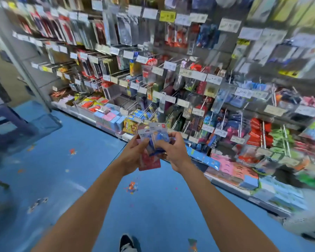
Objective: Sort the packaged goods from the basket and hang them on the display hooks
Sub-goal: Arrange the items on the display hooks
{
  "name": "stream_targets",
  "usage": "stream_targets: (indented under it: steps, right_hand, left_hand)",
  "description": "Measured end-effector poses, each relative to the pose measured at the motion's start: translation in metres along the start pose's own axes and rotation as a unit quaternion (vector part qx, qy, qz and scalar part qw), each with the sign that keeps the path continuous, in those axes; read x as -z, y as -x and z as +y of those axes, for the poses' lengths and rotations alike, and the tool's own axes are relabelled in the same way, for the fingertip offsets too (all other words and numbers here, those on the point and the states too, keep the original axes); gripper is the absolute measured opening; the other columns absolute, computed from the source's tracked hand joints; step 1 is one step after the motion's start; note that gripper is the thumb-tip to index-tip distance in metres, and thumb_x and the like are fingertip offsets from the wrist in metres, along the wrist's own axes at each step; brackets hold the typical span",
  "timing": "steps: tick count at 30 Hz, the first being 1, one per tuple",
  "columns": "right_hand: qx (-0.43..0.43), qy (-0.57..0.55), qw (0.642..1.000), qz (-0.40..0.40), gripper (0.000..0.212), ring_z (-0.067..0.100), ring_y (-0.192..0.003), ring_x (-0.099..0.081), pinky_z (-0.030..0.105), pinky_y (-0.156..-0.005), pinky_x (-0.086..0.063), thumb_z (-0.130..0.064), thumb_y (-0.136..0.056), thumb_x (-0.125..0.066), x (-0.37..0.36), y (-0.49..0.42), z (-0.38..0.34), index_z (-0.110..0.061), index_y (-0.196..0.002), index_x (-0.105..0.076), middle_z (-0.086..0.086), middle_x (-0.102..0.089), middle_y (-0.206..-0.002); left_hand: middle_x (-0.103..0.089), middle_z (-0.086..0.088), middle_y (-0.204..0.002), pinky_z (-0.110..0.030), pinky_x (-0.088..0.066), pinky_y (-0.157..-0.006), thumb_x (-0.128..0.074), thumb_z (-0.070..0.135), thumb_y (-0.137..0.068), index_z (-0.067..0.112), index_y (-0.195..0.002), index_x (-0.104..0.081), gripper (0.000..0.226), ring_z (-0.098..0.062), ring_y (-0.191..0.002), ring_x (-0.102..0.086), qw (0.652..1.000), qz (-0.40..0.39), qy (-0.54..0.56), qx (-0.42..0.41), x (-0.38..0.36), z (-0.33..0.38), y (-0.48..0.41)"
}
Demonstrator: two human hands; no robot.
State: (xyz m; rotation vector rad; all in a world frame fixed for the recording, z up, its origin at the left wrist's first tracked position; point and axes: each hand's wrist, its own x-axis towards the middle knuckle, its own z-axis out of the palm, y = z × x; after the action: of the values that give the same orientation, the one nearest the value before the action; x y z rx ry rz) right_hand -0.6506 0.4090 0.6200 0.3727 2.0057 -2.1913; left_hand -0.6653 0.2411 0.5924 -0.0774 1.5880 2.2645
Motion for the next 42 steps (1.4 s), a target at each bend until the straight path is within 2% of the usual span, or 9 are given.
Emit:
stream_targets:
  steps: [5,8,12,16,21,24,28,35,42]
  right_hand:
    - [0.094,0.067,0.990,0.081,0.039,0.012,-0.075,-0.066,0.025,-0.056,-0.056,-0.014,-0.086,-0.081,0.004,-0.081,-0.051,-0.012,-0.104,-0.046,0.011,-0.056,-0.104]
    - [0.116,0.052,0.985,0.116,0.045,0.032,-0.094,-0.068,0.042,-0.069,-0.063,-0.025,-0.080,-0.085,0.003,-0.130,-0.088,-0.017,-0.106,-0.049,0.017,-0.059,-0.119]
    - [0.149,0.035,0.978,0.142,0.055,0.033,-0.094,-0.071,0.055,-0.074,-0.062,-0.042,-0.071,-0.086,0.010,-0.175,-0.133,-0.022,-0.106,-0.050,0.017,-0.062,-0.116]
    - [0.190,0.041,0.964,0.182,0.048,0.018,-0.087,-0.072,0.038,-0.069,-0.062,-0.030,-0.078,-0.087,0.036,-0.204,-0.167,-0.018,-0.109,-0.051,0.013,-0.065,-0.113]
    - [0.233,0.115,0.938,0.228,0.048,0.014,-0.091,-0.068,0.041,-0.082,-0.059,-0.041,-0.079,-0.084,0.086,-0.234,-0.210,-0.023,-0.111,-0.053,-0.004,-0.066,-0.104]
    - [0.291,0.142,0.912,0.250,0.045,0.006,-0.085,-0.066,0.028,-0.078,-0.056,-0.038,-0.078,-0.086,0.117,-0.250,-0.242,-0.024,-0.105,-0.054,-0.005,-0.064,-0.101]
    - [0.353,0.147,0.885,0.266,0.040,0.001,-0.077,-0.059,0.018,-0.070,-0.049,-0.026,-0.080,-0.087,0.151,-0.266,-0.294,-0.022,-0.100,-0.054,-0.007,-0.060,-0.094]
    - [0.419,0.128,0.856,0.274,0.041,0.016,-0.097,-0.062,0.030,-0.082,-0.055,-0.025,-0.082,-0.086,0.201,-0.297,-0.372,-0.023,-0.104,-0.051,-0.004,-0.059,-0.105]
    - [0.433,0.132,0.841,0.296,0.040,0.012,-0.094,-0.064,0.043,-0.084,-0.058,-0.024,-0.083,-0.084,0.207,-0.319,-0.405,-0.031,-0.101,-0.050,-0.006,-0.060,-0.105]
  left_hand:
    - [-0.071,-0.016,-0.126,-0.056,-0.061,-0.086,-0.049,0.017,-0.108,0.015,-0.141,-0.051,0.033,-0.034,-0.105,-0.073,0.997,-0.051,-0.044,-0.023,-0.007,0.060,-0.098]
    - [-0.072,-0.021,-0.122,-0.050,-0.064,-0.080,-0.050,0.016,-0.108,0.017,-0.129,-0.060,0.024,-0.033,-0.099,-0.075,0.995,-0.077,-0.050,-0.036,-0.013,0.105,-0.154]
    - [-0.071,-0.024,-0.121,-0.055,-0.062,-0.085,-0.055,0.023,-0.106,0.010,-0.132,-0.058,0.029,-0.037,-0.104,-0.073,0.990,-0.118,-0.066,-0.050,-0.027,0.150,-0.218]
    - [-0.070,-0.019,-0.126,-0.057,-0.056,-0.097,-0.055,0.025,-0.106,0.015,-0.135,-0.057,0.030,-0.039,-0.114,-0.069,0.979,-0.176,-0.083,-0.062,-0.057,0.178,-0.266]
    - [-0.066,-0.020,-0.133,-0.059,-0.059,-0.090,-0.078,0.043,-0.088,0.025,-0.142,-0.050,0.063,-0.036,-0.110,-0.071,0.978,-0.193,-0.079,-0.034,-0.110,0.201,-0.322]
    - [-0.069,-0.021,-0.127,-0.057,-0.061,-0.084,-0.065,0.032,-0.097,0.027,-0.137,-0.055,0.041,-0.037,-0.101,-0.073,0.966,-0.242,-0.062,-0.069,-0.149,0.219,-0.353]
    - [-0.071,-0.021,-0.123,-0.058,-0.063,-0.072,-0.064,0.026,-0.096,0.029,-0.136,-0.059,0.040,-0.038,-0.094,-0.073,0.961,-0.248,-0.037,-0.118,-0.204,0.256,-0.380]
    - [-0.071,-0.021,-0.122,-0.041,-0.060,-0.049,-0.053,0.012,-0.104,0.020,-0.131,-0.061,0.029,-0.031,-0.077,-0.077,0.959,-0.230,0.050,-0.159,-0.252,0.319,-0.414]
    - [-0.067,-0.015,-0.133,-0.043,-0.061,-0.053,-0.054,0.009,-0.103,0.023,-0.146,-0.049,0.046,-0.030,-0.077,-0.077,0.959,-0.237,0.050,-0.149,-0.248,0.363,-0.439]
